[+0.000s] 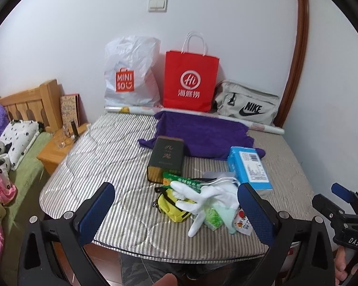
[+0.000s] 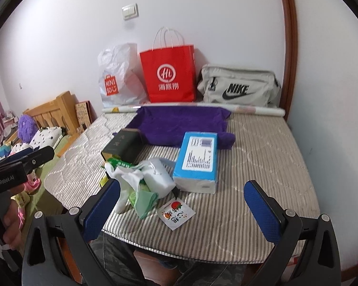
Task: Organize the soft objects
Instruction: 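Grasp the white tomato-print snack packet with the right tool while the left tool reaches toward the white gloves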
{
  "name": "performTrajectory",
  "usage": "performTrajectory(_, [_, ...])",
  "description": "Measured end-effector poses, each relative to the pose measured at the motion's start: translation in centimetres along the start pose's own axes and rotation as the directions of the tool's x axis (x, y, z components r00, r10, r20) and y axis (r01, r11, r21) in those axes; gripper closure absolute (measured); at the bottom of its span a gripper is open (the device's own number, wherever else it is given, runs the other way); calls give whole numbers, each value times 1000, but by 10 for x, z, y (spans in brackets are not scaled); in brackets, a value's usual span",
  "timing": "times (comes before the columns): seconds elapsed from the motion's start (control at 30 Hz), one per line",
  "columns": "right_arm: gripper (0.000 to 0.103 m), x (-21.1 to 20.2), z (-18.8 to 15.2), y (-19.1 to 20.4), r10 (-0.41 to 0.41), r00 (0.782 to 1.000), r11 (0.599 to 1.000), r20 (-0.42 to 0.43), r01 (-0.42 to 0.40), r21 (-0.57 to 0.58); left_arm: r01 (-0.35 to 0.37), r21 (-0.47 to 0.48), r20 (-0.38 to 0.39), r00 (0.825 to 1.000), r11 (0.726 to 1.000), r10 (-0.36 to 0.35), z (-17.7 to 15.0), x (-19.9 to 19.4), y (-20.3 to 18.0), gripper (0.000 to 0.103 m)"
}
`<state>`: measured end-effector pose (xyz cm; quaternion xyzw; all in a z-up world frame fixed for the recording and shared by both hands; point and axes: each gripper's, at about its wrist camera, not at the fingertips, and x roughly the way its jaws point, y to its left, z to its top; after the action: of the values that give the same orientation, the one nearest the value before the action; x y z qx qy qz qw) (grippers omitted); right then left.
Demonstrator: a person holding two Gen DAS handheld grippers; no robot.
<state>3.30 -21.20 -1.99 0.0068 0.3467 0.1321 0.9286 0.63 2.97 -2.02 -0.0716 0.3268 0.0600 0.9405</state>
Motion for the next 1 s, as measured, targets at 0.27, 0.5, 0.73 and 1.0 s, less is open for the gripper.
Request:
performTrajectory(0.27, [1,43,-14,-1,20,999,999,-43,-21,-35,27,-19,-98,995,999,-29,-12,41,8,0])
performTrajectory(0.5, [1,93,-39,-3,50,990,995,-131,-61,-82,10,-34,-165,986,999,-16,-20,72,16,0])
performTrajectory(0.73, [1,143,-65,-15,57,969,996,-241,-72,-56,-18,-91,-231,973,996,-4,-28,101,35,0])
performTrajectory(1.0, [1,172,-86,-13,85,959,990,-269,-113,-87,-16,-128,-233,972,992,-15,-31,121,49,0])
